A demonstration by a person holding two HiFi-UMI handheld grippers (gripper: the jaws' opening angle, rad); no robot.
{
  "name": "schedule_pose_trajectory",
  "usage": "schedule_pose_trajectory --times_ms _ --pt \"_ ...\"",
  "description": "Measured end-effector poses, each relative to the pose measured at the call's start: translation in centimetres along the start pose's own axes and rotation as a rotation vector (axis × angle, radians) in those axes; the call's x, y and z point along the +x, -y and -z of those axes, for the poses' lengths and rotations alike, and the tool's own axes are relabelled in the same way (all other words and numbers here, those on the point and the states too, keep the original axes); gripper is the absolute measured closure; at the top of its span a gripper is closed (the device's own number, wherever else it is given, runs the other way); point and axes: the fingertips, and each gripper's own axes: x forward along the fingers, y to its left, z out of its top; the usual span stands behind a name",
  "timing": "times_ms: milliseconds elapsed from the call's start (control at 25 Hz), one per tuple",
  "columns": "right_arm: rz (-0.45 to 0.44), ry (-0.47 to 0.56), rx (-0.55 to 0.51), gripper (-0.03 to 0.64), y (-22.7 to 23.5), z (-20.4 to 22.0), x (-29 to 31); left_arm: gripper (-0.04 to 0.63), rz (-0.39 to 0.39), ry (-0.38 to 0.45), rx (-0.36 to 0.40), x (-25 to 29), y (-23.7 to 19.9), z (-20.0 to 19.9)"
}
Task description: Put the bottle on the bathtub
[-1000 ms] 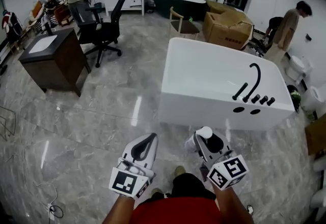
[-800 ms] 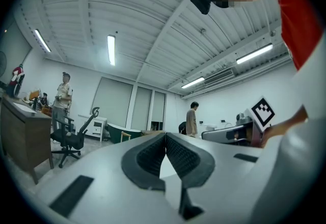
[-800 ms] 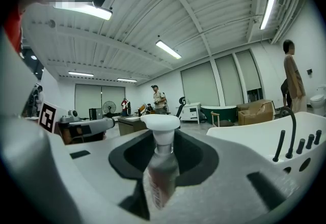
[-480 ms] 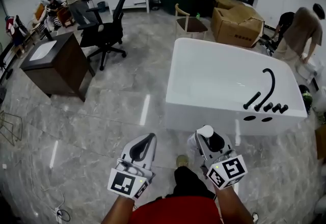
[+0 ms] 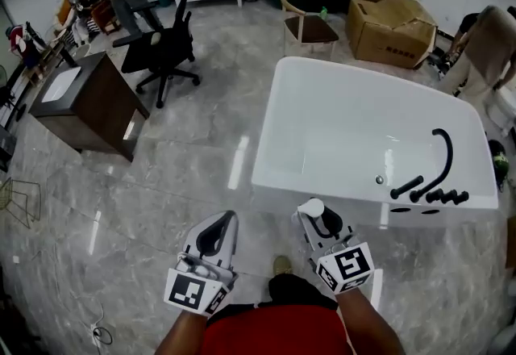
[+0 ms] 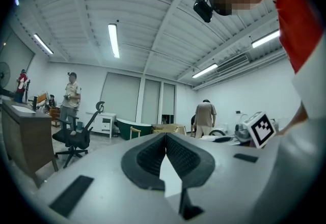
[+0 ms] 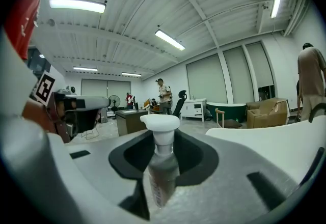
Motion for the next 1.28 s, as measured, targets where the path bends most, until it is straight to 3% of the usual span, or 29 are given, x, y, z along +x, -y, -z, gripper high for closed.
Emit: schedule_pose_trajectory --times_ms 320,800,1280 --pt "-0.048 -0.041 -0.039 0.503 5.8 2.8 5.4 0.584 -0.054 -0.020 0.022 6.8 -1.7 1.6" --pt "0.009 -0.096 -0.011 0.502 11.8 7.9 11.9 0.584 -0.011 -0.052 0.025 14.2 -4.0 3.9" --pt "-0.003 -0.210 -0.021 0.502 13.8 15.7 16.8 0.584 -0.032 -0.131 0.008 15.6 -6.7 7.1"
